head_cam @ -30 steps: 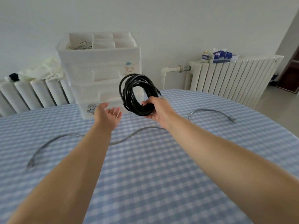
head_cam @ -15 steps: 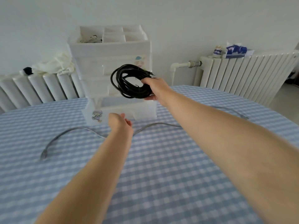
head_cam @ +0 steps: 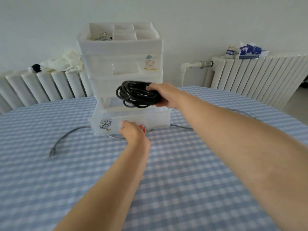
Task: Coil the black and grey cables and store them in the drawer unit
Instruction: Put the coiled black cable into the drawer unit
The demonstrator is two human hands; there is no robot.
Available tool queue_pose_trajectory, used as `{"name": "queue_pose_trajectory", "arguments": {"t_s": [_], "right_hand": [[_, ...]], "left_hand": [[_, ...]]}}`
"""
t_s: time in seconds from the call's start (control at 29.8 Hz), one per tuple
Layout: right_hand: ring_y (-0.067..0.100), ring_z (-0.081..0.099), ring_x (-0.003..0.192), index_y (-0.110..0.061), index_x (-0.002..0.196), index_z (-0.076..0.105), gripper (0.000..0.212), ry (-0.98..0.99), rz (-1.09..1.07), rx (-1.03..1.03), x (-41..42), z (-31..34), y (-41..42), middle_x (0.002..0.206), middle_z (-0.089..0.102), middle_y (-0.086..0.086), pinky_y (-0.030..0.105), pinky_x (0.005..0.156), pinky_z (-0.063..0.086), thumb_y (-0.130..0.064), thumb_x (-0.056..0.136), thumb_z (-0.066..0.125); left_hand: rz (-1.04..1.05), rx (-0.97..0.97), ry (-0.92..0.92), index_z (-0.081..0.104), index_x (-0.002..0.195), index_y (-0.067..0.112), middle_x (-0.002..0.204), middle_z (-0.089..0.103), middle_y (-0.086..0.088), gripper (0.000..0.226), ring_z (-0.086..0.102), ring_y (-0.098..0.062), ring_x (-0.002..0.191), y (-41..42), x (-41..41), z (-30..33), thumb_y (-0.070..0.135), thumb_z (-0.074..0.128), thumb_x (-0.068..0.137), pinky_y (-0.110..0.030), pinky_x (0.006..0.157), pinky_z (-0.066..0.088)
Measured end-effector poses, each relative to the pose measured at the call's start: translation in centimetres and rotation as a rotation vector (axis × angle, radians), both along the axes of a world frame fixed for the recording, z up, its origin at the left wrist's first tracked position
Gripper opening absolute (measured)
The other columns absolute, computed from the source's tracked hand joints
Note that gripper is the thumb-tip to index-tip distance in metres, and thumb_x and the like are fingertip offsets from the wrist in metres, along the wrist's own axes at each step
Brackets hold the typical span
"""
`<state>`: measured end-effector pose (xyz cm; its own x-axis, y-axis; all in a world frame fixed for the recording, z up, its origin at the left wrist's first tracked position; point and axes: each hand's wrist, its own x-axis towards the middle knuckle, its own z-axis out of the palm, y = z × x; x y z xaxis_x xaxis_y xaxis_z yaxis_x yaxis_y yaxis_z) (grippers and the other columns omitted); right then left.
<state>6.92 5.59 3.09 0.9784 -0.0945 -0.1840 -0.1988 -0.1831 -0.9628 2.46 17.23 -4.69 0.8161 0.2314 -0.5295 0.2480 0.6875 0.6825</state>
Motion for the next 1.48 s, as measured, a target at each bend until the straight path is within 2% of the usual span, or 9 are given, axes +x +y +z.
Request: {"name": "queue_pose_trajectory", "arguments": {"t_s": [0.17,0.3,0.4,0.54,0.64,0.74,0.97,1.24,1.48], "right_hand": [[0.012,0.063,0.045,-0.013,0.088,0.057,0.015,0.278,0.005,-0.063,0.5,-0.2,1.1,0.073,0.064,0.004,0.017,0.036,0.044,-0.023,0.096,0.049],[0.02,0.061,0.07,-0.007,0.096,0.054,0.018,0.305,-0.082,0.022,1.4,-0.6,2.5,0.089,0.061,0.011,0.031,0.067,0.055,-0.024,0.1,0.048],[0.023,0.056,0.081,-0.004,0.096,0.054,0.031,0.257,0.061,-0.5,1.3,-0.9,2.9,0.099,0.061,0.011,0.033,0.081,0.051,-0.033,0.101,0.044],[0.026,0.056,0.087,-0.009,0.091,0.056,0.042,-0.088,0.045,-1.343,-0.6,-0.9,4.0,0.088,0.056,0.006,0.031,0.068,0.038,-0.048,0.099,0.04],[0.025,0.055,0.095,-0.013,0.101,0.063,0.047,-0.493,0.145,-1.244,-1.3,-2.0,5.5,0.099,0.06,0.007,0.034,0.073,0.041,-0.052,0.098,0.036],[0.024,0.06,0.087,-0.016,0.086,0.062,0.053,-0.266,0.453,-1.021,-1.5,-3.3,6.5,0.088,0.065,0.005,0.035,0.077,0.042,-0.053,0.1,0.026],[0.021,0.047,0.121,-0.022,0.122,0.059,0.033,-0.58,0.143,-0.956,-2.0,-5.8,3.4,0.126,0.059,0.001,0.035,0.1,0.034,-0.036,0.101,0.038],[0.022,0.042,0.127,-0.015,0.127,0.054,0.034,-0.673,0.021,-1.107,-3.8,-8.4,-0.9,0.133,0.049,0.002,0.033,0.105,0.032,-0.015,0.093,0.049],[0.018,0.037,0.132,-0.017,0.134,0.048,0.039,-0.541,0.053,-1.094,-5.6,-8.8,-1.6,0.141,0.043,-0.001,0.031,0.107,0.027,-0.017,0.096,0.046]], "left_hand": [[-0.001,0.043,-0.053,0.048,0.127,0.006,0.112,0.055,-0.005,0.045,0.056,-0.011,0.076,0.0,-0.7,0.1,0.036,0.026,0.102,-0.023,0.06,0.046],[0.0,0.043,-0.059,0.05,0.126,0.003,0.111,0.056,-0.007,0.048,0.058,-0.013,0.075,0.1,-0.6,-0.2,0.038,0.026,0.102,-0.023,0.057,0.046],[0.003,0.037,-0.053,0.051,0.125,0.004,0.112,0.057,-0.007,0.046,0.06,-0.013,0.075,0.3,-0.5,-0.2,0.037,0.027,0.102,-0.023,0.057,0.048],[-0.004,0.053,-0.061,0.049,0.125,0.003,0.117,0.058,-0.009,0.044,0.062,-0.012,0.074,0.0,-0.9,0.1,0.035,0.028,0.103,-0.021,0.059,0.049],[0.0,0.058,-0.076,0.047,0.124,0.009,0.112,0.058,-0.007,0.033,0.061,-0.01,0.072,-0.1,-1.0,0.6,0.028,0.03,0.103,-0.019,0.059,0.047],[-0.021,0.085,-0.051,0.052,0.125,0.007,0.102,0.063,-0.006,0.036,0.063,-0.018,0.085,0.3,-0.8,1.3,0.026,0.03,0.103,-0.025,0.074,0.048],[-0.108,-0.07,-0.05,0.051,0.08,0.007,0.085,0.057,-0.003,0.04,0.062,-0.015,0.093,1.1,-0.2,1.7,0.037,0.035,0.101,-0.029,0.096,0.043],[-0.242,-0.197,-0.094,0.037,0.14,0.009,0.118,0.05,-0.009,0.061,0.053,-0.021,0.11,2.7,3.1,3.1,0.048,0.044,0.094,-0.037,0.105,0.033],[-0.373,-0.296,-0.167,0.02,0.15,0.003,0.153,0.032,-0.012,0.08,0.033,-0.023,0.14,3.3,6.5,2.6,0.055,0.041,0.094,-0.039,0.111,0.03]]}}
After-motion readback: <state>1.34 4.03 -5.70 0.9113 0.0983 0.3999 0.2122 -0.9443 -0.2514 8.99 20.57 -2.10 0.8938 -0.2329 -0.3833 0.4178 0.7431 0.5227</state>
